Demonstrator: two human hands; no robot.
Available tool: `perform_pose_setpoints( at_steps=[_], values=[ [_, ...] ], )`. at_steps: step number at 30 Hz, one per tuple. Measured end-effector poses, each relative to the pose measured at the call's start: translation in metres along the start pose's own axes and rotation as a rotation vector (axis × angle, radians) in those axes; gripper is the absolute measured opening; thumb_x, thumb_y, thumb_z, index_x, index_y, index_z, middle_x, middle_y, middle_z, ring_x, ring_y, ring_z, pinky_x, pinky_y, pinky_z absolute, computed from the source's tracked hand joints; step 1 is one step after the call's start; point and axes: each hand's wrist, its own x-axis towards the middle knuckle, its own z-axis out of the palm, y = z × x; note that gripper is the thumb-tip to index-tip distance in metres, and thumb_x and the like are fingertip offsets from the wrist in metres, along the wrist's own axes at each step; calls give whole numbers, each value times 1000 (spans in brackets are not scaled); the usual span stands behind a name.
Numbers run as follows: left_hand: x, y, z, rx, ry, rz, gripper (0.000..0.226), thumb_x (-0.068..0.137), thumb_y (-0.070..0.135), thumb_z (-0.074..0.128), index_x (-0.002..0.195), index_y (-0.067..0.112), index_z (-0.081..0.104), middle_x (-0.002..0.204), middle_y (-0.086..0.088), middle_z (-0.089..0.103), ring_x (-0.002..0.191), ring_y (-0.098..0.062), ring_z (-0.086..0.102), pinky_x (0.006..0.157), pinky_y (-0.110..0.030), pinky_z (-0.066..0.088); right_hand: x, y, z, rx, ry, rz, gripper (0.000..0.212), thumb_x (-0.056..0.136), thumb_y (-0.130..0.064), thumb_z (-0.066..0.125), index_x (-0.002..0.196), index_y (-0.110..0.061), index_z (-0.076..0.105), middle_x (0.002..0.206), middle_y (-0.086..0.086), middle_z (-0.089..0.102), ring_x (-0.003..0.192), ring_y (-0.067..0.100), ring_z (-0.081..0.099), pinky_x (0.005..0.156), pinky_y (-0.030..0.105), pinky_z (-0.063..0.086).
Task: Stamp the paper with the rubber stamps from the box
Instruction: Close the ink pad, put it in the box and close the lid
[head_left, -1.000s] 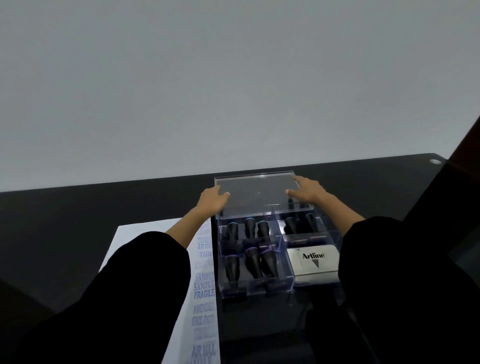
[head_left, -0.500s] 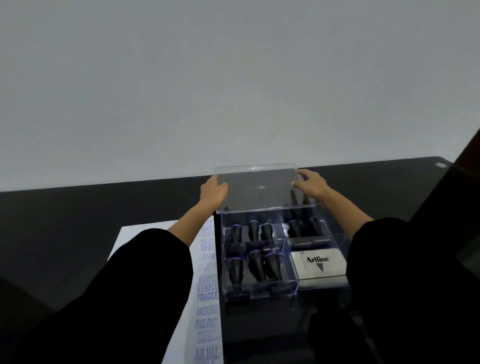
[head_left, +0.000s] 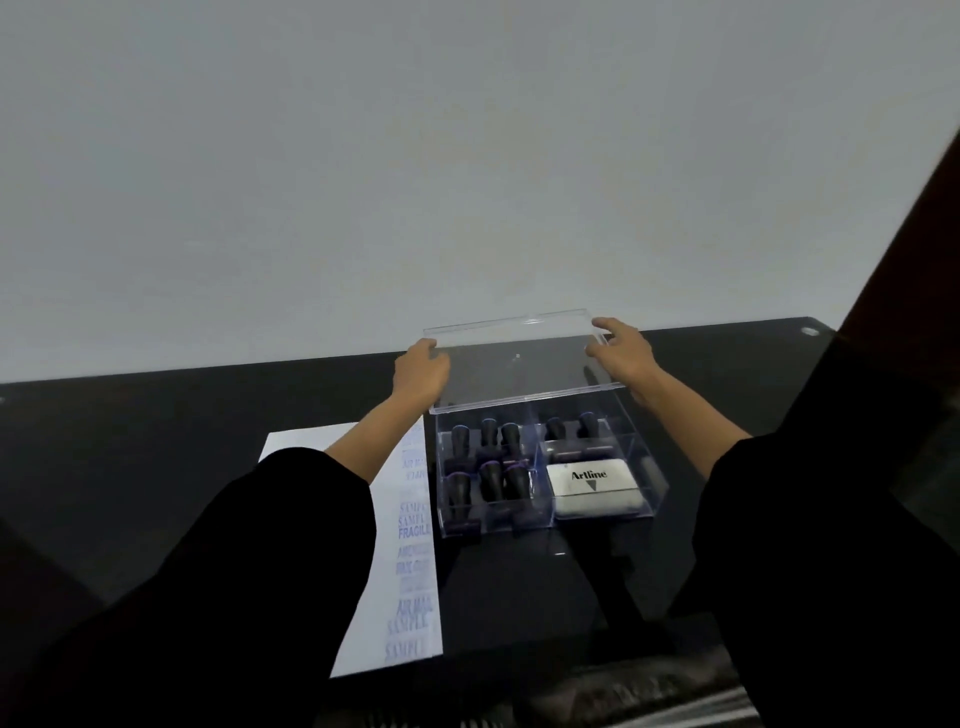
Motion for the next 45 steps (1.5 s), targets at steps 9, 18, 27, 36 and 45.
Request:
perform_pose_setpoints(
  at_steps=[9, 18, 27, 36, 45],
  values=[
    [-67, -7, 7, 41, -31, -18, 42, 97, 11, 33, 138, 5, 38, 140, -17, 45, 98, -24, 48, 97, -34, 40, -76, 20, -14, -20, 17, 40, 49, 90, -5, 49, 138, -15, 43, 137, 15, 49, 103, 28, 58, 85, 34, 48],
    [-97, -22, 16, 23, -58, -52, 37, 96, 12, 34, 130, 3, 44, 128, -19, 54, 102, -32, 55, 93, -38, 45, -110, 32, -16, -3, 41, 81, 45, 91, -7, 51, 135, -13, 45, 128, 16, 56, 111, 30, 56, 87, 34, 45],
    [-98, -26, 22, 43, -58, -44, 43, 98, 16, 36, 140, 6, 36, 136, -19, 49, 114, -36, 55, 99, -41, 46, -114, 44, -10, -12, 38, 76, 47, 90, -8, 51, 136, -12, 43, 132, 14, 54, 114, 29, 55, 93, 37, 46],
    [-94, -34, 28, 113, -54, -35, 45, 97, 14, 40, 140, 4, 32, 141, -17, 44, 123, -34, 49, 100, -37, 41, -110, 54, -3, -152, 8, 47, 53, 89, -17, 56, 139, -15, 41, 130, 15, 54, 117, 33, 52, 97, 47, 46],
    [-97, -43, 48, 200, -51, 13, 48, 92, 1, 41, 139, 1, 28, 146, -19, 26, 124, -36, 42, 100, -39, 42, -117, 75, 13, -255, 74, -21, 49, 96, -4, 36, 143, -10, 29, 138, 18, 42, 122, 31, 45, 98, 42, 44]
  ],
)
